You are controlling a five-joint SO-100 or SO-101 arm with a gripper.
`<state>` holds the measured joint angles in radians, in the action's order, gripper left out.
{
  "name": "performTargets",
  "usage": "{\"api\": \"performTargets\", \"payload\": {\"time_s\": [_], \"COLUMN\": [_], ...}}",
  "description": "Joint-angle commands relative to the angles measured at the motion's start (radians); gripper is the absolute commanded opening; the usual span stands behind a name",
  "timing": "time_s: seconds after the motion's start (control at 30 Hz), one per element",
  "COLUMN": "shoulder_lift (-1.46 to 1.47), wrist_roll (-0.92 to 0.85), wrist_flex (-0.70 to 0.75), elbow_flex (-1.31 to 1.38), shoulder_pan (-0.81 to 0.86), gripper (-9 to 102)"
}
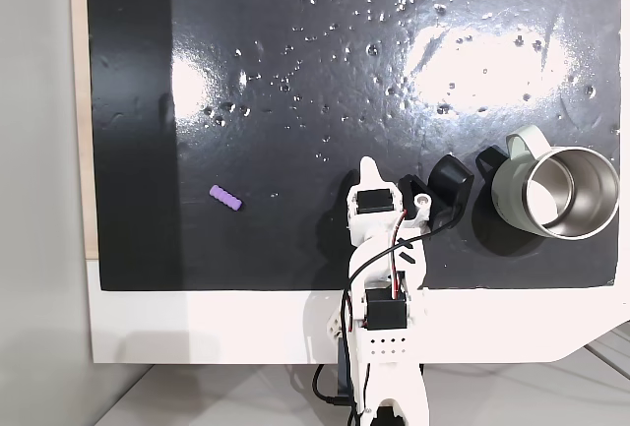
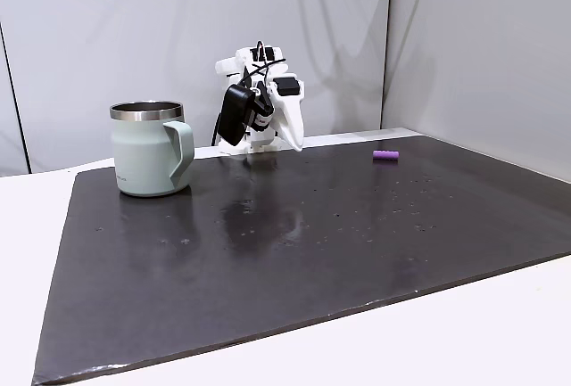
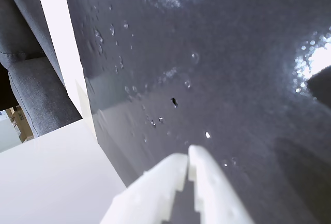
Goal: Grasp a pengrip and put it in the cup.
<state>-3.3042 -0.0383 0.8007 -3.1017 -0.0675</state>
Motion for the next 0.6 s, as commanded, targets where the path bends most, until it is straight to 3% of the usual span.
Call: {"api": "performTargets", "payload": {"time_s": [0.0,0.37,0.57], "shoulder_lift": [-0.012,-0.012,-0.011], "wrist_roll": [-0.035,-0.040,-0.253], "wrist_flex": [-0.029,-0.032,0.020], "elbow_flex": [0.003,0.003,0.201], "shoulder_pan": [-0.026,-0.028,-0.095], "gripper": [0,0,0]}}
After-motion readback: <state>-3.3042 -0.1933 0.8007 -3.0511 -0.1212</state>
